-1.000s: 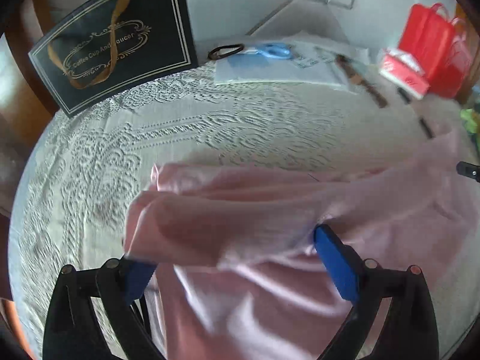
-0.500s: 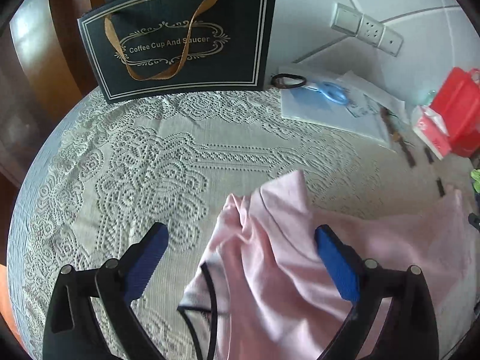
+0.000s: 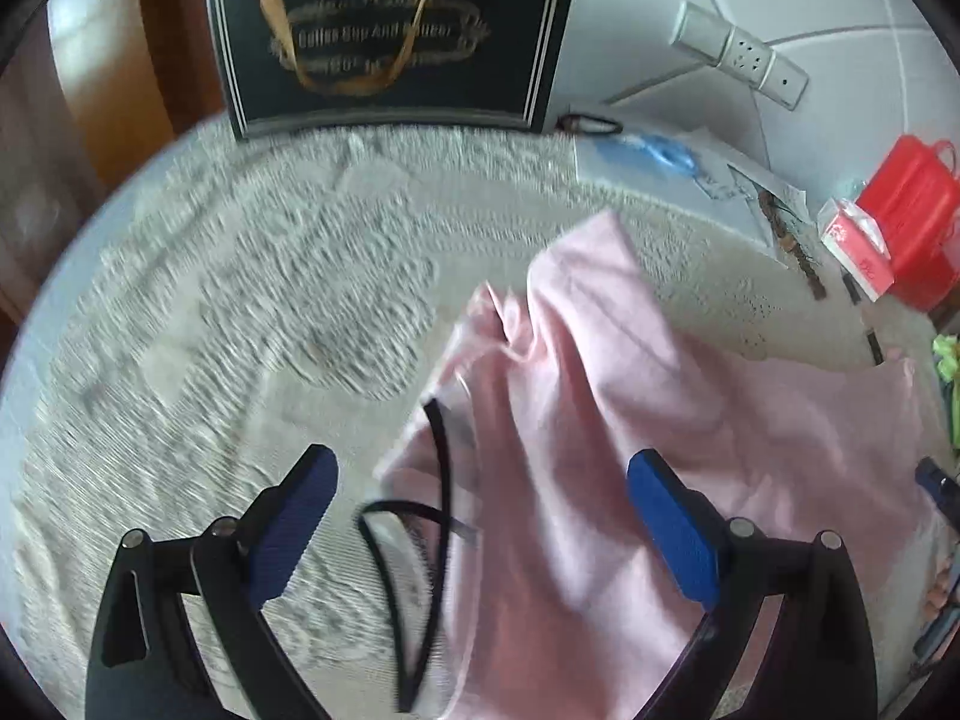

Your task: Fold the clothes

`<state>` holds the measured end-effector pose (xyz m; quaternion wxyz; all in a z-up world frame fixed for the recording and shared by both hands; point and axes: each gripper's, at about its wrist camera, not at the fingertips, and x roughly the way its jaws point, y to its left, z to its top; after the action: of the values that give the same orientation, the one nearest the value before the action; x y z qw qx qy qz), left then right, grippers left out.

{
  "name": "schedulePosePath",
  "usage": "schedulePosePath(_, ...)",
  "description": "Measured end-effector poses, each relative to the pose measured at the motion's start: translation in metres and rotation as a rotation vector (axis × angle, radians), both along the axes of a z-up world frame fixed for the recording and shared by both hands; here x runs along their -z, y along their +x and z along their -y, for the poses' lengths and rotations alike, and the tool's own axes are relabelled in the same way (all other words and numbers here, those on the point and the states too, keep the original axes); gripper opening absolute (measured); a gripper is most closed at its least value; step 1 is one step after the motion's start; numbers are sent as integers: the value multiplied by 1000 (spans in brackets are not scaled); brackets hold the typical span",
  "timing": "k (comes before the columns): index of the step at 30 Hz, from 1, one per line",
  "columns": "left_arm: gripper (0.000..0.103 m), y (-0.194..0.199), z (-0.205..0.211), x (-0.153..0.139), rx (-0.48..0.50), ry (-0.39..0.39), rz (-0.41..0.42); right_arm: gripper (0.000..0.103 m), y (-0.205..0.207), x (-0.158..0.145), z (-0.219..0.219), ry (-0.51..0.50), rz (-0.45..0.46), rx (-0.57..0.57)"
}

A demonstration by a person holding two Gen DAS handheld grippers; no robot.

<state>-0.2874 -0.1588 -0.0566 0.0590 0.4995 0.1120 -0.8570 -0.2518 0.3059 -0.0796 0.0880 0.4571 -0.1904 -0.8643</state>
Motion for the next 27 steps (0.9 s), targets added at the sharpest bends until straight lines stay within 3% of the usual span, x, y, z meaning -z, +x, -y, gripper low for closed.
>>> schedulePosePath(1,81,-2,-3,10,3,8,43,44,1,0,0,-2,-5,-4)
schedulePosePath(2,75,0,-10,12,-1,-82,54,44,1,1,0,0,-14,-13)
schedulePosePath(3,57,3,-14,11,15,-109,51,44,2,1,-1,-4,-23,-18)
schedulePosePath(4,26,9,-15,6,25,-72,61,44,1,3,-3,-17,-27,-18)
schedulePosePath(6,17,20,-13,-2,18,-52,74,44,0,4,-8,-55,-28,-14)
schedulePosePath(9,13,34,-8,-13,-24,-202,79,44,-2,5,-10,-85,-29,-11)
schedulePosePath(13,13,42,26,-18,-148,-230,125,44,-1,4,-6,-52,-33,-27)
schedulePosePath(15,18,42,25,-28,-130,-173,94,44,-1,4,-6,-53,-34,-29)
schedulePosePath(17,45,36,13,-37,-98,-124,52,44,-1,5,-8,-70,-33,-26)
schedulePosePath(18,72,32,3,-41,-79,-105,20,44,-1,5,-10,-83,-32,-25)
schedulePosePath(19,89,28,-7,-45,-60,-86,-12,44,-1,6,-12,-99,-32,-23)
schedulePosePath(23,91,6,-47,-35,21,-7,-54,44,-1,7,-15,-115,-31,-31)
schedulePosePath(27,91,-18,-80,-14,70,-46,-10,44,0,6,-14,-103,-32,-38)
